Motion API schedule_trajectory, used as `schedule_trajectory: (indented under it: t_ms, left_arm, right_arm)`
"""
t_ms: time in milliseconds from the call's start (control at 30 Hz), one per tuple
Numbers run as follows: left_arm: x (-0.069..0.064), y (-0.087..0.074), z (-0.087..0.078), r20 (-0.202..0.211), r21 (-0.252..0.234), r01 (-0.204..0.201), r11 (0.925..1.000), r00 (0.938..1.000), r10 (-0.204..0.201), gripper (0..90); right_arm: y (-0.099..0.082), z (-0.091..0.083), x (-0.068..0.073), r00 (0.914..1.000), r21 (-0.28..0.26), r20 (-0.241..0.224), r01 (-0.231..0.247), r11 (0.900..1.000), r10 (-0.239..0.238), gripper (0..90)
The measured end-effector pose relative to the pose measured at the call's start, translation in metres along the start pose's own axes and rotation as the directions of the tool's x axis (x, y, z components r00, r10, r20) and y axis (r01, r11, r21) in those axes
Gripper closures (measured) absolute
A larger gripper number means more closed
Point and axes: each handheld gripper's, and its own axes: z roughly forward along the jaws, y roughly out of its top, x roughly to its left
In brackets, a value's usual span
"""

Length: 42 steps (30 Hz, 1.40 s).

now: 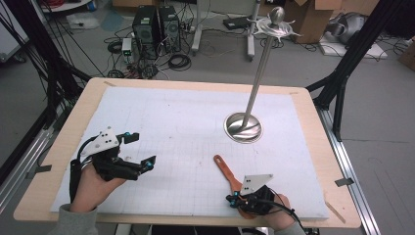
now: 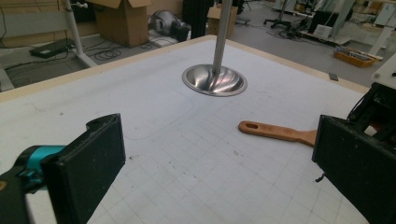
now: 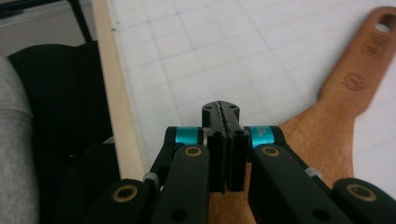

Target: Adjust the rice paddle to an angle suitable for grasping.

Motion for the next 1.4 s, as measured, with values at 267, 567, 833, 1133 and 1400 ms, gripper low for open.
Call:
schedule_trajectory:
  t_ms: [267,567,833,1133,1400]
  left_arm:
    - [0.001,0.000,0.000,-0.003,-0.002,0.003,1.0000,1.0000,-0.003,3.0]
    - [0.000,-0.002,0.001,-0.002,0.005,0.004,1.0000,1.0000,-0.004,3.0]
    - [0.000,-0.003,0.000,-0.004,0.010,0.005,0.9999,1.0000,-0.005,3.0]
    - [0.000,-0.004,-0.004,-0.014,0.005,0.010,0.9999,0.9999,-0.010,3.0]
    - [0.000,-0.004,-0.004,-0.017,0.009,0.005,0.9999,0.9998,-0.005,3.0]
  right_arm:
    - [-0.008,-0.009,-0.013,0.9976,-0.001,0.060,-0.033,0.9994,0.033,89.9]
    - [-0.017,-0.019,-0.030,0.9902,-0.012,0.116,-0.077,0.9970,0.078,89.9]
    - [-0.025,-0.026,-0.049,0.9817,-0.036,0.147,-0.117,0.9925,0.121,89.8]
    - [-0.023,-0.031,-0.054,0.9828,-0.082,0.129,-0.122,0.9891,0.132,89.7]
    - [0.004,-0.045,-0.059,0.9844,-0.164,0.141,-0.082,0.9830,0.106,70.8]
